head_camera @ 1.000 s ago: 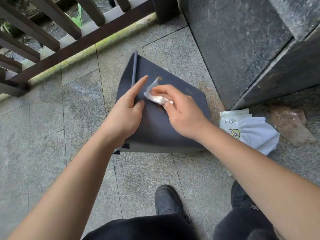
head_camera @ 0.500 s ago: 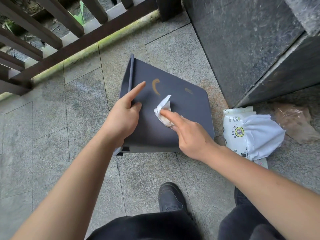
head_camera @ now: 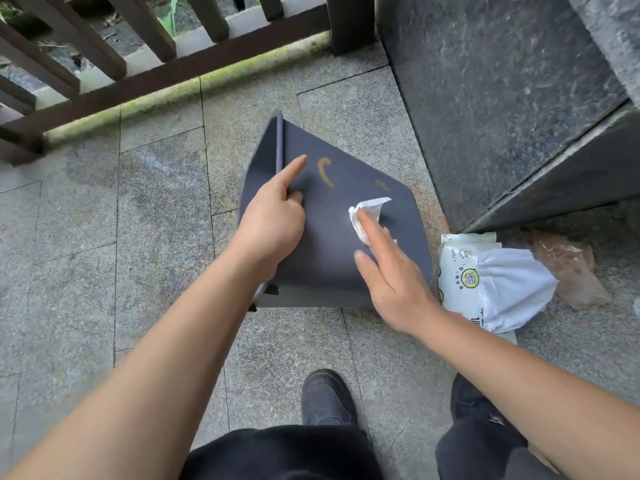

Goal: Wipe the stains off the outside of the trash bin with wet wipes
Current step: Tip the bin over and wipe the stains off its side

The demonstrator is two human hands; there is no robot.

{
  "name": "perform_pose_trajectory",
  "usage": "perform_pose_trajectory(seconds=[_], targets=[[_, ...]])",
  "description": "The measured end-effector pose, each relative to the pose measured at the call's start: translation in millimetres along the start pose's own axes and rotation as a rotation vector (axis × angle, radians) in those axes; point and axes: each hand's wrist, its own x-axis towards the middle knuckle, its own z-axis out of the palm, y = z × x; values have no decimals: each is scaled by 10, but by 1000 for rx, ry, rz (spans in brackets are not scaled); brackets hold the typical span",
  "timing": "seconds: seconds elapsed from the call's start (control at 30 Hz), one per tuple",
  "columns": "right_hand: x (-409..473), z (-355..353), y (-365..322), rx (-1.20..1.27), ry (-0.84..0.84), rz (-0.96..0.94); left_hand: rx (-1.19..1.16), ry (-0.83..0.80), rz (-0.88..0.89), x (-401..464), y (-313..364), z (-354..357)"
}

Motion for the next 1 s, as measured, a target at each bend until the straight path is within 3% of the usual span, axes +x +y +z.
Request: perform_pose_trajectory(seconds=[0.13,0.27,0.47,0.63,0.8,1.0], targets=[[71,129,-455,14,-81,-229,-17,14,9,6,101,108],[157,29,-449,-11,-146,-226,-141,56,-26,36,91,207],[85,100,-15,-256,-164,-280,-87,-15,11,19,-228,332],[79,63,351,-376,-41,-217,-271,20,-77,46,-561,322],[-150,75,625,-496,-96,-183,-293,84,-19,-265,-824,347],[-133,77,558,-266,-45,-114,-98,109,170,-239,-458,146]])
